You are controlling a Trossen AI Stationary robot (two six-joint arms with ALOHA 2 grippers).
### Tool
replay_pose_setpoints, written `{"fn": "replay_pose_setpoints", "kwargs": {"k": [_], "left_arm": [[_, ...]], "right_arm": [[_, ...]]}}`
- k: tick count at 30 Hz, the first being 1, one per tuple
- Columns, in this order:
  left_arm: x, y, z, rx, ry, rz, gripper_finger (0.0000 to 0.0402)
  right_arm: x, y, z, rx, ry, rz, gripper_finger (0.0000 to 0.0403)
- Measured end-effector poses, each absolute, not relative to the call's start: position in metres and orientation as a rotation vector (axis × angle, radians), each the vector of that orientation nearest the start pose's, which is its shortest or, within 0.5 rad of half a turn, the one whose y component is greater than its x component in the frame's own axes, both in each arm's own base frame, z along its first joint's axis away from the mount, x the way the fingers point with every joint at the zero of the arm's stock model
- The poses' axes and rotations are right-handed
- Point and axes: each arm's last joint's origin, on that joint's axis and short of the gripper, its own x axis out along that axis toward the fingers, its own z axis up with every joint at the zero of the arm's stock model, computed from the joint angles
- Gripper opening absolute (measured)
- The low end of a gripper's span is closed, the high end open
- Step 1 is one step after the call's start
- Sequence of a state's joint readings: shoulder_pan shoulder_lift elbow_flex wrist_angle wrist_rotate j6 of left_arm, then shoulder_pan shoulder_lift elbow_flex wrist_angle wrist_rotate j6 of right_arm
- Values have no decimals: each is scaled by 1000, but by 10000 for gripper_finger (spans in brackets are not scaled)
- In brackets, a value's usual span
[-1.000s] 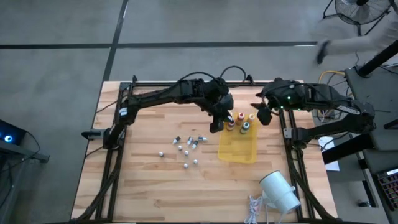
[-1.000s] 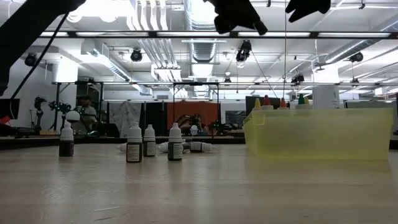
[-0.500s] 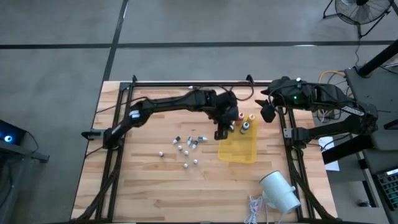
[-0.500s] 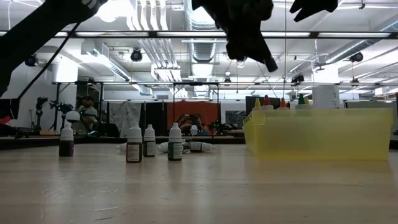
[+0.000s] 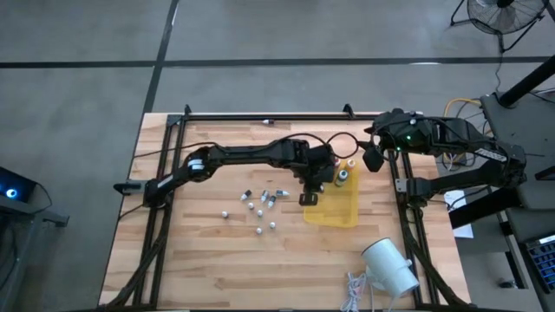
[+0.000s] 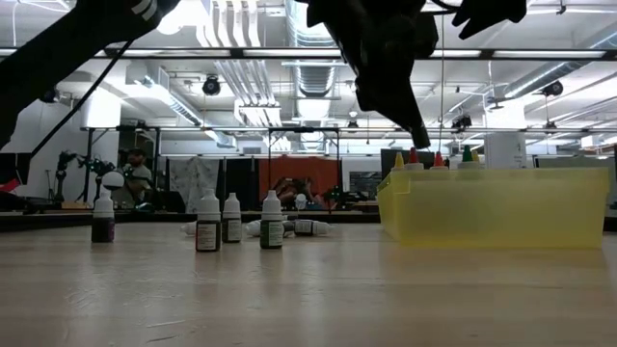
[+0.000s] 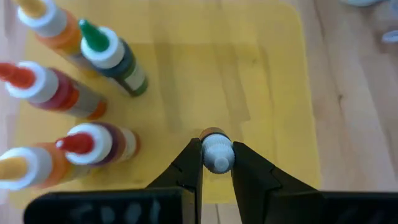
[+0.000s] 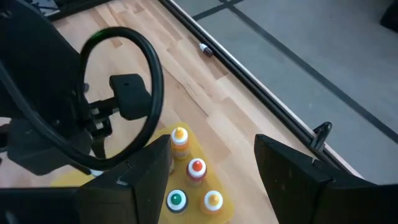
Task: Pick & Place food coloring
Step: Put the top small red food coloring bottle into the yellow bin
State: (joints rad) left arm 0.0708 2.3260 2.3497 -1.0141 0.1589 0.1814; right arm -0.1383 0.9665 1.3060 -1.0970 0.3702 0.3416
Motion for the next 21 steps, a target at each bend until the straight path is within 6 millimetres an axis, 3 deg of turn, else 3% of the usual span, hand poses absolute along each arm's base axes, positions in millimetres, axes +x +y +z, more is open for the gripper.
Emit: {"fn": "replay_pose_setpoints", "kwargs": {"k": [8,21], "left_arm": [[496,32,280,91,984,-124,39],[495,31,255,122,1058,-142,39]], "right_arm": [[147,-31,394,229,669,-607,221],[147,-31,394,230,669,-607,221]]}}
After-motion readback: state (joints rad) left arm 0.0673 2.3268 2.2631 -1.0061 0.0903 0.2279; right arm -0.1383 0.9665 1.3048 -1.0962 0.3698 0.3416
